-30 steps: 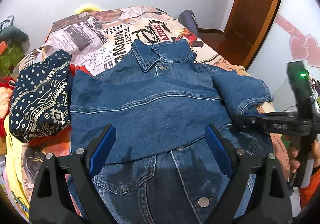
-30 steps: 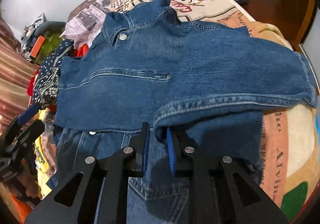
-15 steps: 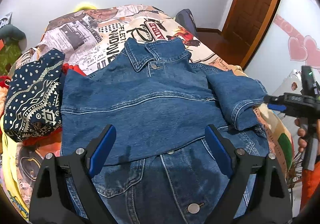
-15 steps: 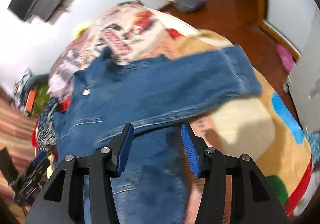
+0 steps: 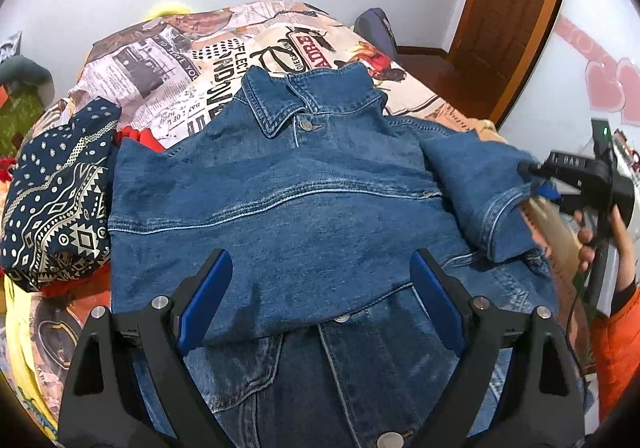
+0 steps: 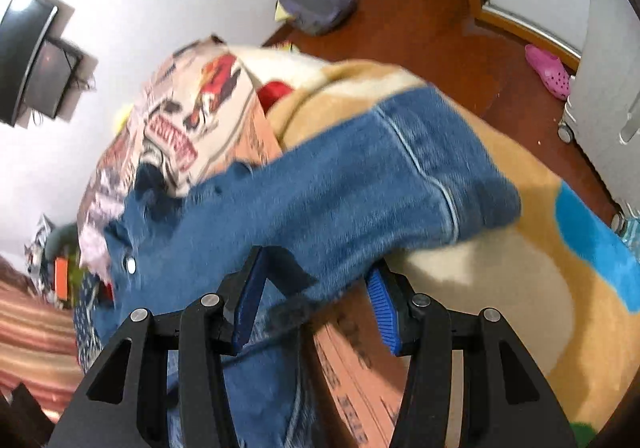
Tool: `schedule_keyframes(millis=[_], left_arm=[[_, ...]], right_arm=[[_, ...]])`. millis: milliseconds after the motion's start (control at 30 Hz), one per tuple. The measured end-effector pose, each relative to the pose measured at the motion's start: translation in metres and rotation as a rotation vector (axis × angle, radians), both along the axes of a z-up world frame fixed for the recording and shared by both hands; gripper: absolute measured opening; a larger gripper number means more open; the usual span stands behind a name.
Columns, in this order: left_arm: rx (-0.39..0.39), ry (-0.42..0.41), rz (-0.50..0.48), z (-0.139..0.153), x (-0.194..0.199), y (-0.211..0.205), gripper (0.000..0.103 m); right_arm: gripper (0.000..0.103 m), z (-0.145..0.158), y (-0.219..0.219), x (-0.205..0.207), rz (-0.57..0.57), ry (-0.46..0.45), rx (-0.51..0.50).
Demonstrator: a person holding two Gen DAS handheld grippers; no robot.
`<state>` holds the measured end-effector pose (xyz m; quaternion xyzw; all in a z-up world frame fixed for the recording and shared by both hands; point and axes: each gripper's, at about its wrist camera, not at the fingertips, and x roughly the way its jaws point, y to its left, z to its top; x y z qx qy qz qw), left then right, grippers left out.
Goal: Fold large clothes
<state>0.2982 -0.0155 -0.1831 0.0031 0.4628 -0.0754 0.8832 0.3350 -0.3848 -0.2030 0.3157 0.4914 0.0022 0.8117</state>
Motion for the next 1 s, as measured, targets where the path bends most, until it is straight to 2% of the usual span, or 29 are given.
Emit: schedule_keyframes(millis=[67,133,233,433,567,633,733,800,933,1000], left_arm=[[0.011,0.0,-0.003,-0.002,0.0,-0.001,0.09],[0.009,0.0,-0.007,-0.002,-0.001,0.0,0.09],[0.005,-0.015,0.003,0.002,-0.003,0.006,0.09],[-0.024,-0.055,0.039,0.017,-0.016,0.025,0.09],[-0.048,-0.093,0.062,0.031,-0.029,0.044,0.09],[-0.054,-0.109,0.078,0.038,-0.037,0.056,0.09],[-0.069,-0.123,0.103,0.045,-0.05,0.076,0.09],[-0.068,-0.131,0.123,0.047,-0.058,0.089,0.09],[-0.07,-0.129,0.165,0.047,-0.073,0.117,0.09],[-0.072,-0.119,0.189,0.044,-0.078,0.13,0.09]], right_arm=[[0.019,0.005,0.004,0.002,-0.001,-0.027,-0.045],[0.01,0.017,0.008,0.001,0.017,-0.08,-0.072],[0.008,0.044,0.017,-0.001,0.038,-0.165,-0.111],[0.006,0.113,0.053,-0.006,0.138,-0.319,-0.098],[0.006,0.158,0.106,-0.012,0.258,-0.411,-0.101],[0.006,0.17,0.136,-0.014,0.331,-0.429,-0.092],[0.006,0.172,0.184,-0.017,0.428,-0.434,-0.091],[0.006,0.163,0.21,-0.019,0.481,-0.411,-0.087],[0.006,0.121,0.272,-0.023,0.62,-0.295,-0.03],[0.006,0.099,0.297,-0.024,0.691,-0.227,-0.034]])
